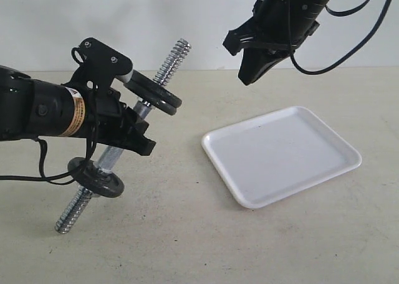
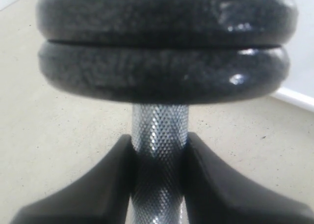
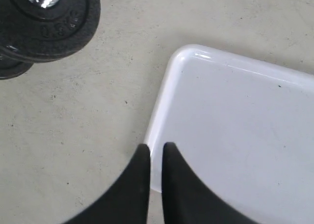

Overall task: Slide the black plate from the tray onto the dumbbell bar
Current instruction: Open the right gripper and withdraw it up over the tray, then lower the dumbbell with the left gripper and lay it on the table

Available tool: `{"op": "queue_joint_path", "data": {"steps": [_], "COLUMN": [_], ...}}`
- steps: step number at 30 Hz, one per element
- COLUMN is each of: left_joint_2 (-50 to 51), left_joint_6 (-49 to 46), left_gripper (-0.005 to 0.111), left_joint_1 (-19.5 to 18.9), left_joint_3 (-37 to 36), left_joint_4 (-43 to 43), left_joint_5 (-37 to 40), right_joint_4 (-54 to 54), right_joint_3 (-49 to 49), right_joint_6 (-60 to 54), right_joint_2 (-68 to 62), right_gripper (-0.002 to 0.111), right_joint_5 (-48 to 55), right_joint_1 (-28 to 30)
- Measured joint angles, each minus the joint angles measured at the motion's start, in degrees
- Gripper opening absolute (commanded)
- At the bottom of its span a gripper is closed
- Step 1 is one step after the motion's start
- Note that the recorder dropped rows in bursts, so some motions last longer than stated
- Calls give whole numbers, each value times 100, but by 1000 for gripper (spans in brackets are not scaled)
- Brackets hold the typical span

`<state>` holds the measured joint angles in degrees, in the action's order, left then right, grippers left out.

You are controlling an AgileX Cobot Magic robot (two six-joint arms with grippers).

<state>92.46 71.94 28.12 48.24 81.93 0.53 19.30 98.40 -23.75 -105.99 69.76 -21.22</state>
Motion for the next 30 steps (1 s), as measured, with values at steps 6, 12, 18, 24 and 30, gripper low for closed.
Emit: {"op": "queue_joint_path", "data": {"steps": [6, 12, 18, 24, 30], "left_joint_2": [0, -10, -10, -10, -10], "left_joint_6": [0, 0, 24, 38, 38], "left_gripper": [4, 4, 4, 4, 4], "left_joint_1": [0, 10, 22, 22, 22], "left_joint_3": [-4, -129, -359, -486, -499], "left_joint_4": [0, -118, -208, -256, -256], "left_joint_5": [0, 63, 235, 383, 393], "right_joint_4": [-247, -556, -556, -605, -607], "right_joint_3": [0, -42, -703, -1595, -1981], "right_joint_6": [272, 790, 865, 893, 893], "right_joint_2": [0, -76, -344, -625, -645], "right_gripper": [0, 0, 0, 0, 0], "right_joint_5": [0, 0, -24, -939, -1683], "right_joint_1": [0, 0, 0, 0, 0]}}
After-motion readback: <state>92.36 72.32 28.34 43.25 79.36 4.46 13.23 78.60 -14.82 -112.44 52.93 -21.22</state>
